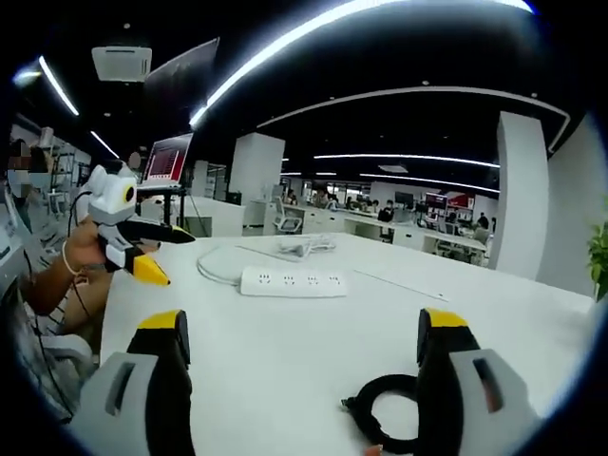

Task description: Straighten the power strip on the desk, plug the charger into it

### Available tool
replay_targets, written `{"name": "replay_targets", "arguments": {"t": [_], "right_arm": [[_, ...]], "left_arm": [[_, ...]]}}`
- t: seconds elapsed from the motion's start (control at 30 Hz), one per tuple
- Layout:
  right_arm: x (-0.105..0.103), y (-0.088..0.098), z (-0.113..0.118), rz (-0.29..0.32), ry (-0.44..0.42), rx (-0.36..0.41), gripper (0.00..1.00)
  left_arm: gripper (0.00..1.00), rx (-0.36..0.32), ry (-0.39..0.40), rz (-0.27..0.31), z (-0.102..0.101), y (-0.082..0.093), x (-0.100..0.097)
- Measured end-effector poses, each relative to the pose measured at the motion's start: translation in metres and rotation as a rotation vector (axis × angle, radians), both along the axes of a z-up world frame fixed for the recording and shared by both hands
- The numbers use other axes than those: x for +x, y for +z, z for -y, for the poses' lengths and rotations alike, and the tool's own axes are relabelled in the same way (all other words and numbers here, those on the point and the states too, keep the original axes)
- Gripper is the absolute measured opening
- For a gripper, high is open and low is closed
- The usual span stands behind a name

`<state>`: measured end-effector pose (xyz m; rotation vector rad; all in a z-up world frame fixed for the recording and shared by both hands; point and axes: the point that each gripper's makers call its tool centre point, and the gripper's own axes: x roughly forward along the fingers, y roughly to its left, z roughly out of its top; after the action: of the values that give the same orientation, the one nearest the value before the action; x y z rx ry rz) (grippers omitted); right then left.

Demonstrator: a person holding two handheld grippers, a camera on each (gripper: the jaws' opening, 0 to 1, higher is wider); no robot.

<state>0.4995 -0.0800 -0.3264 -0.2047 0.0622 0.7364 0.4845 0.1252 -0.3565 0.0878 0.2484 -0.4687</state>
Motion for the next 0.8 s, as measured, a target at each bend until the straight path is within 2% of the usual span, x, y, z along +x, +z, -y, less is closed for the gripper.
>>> {"name": "replay_targets", "arguments": {"t": [0.07, 0.17, 0.37, 0.53, 0.63, 0.8], "right_arm": [[0.005, -0.006, -0.007, -0.029, 0.014, -0.017, 1.00], [0.013, -0.007, -0.014, -0.040, 0.020, -0.016, 1.00], [0.040, -0.001, -0.025, -0.045, 0.010, 0.047, 1.00], [0.068, -0.003, -0.029, -0.041, -0.011, 0.072, 1.00], [0.082, -0.007, -0.033, -0.052, -0.019, 0.075, 1.00], [0.103, -0.019, -0.041, -0.097, -0.031, 0.071, 1.00]], "left_arm": [[0.99, 0.002, 0.008, -0.002, -0.001, 0.000, 0.005], [0.99, -0.001, 0.023, -0.007, -0.003, 0.000, 0.012], [0.99, -0.023, 0.063, -0.022, -0.007, -0.003, 0.031], [0.97, -0.020, 0.127, -0.033, -0.015, -0.008, 0.047], [0.96, 0.000, 0.174, -0.026, -0.020, -0.011, 0.055], [0.93, -0.032, 0.197, -0.042, -0.019, -0.016, 0.064]]}}
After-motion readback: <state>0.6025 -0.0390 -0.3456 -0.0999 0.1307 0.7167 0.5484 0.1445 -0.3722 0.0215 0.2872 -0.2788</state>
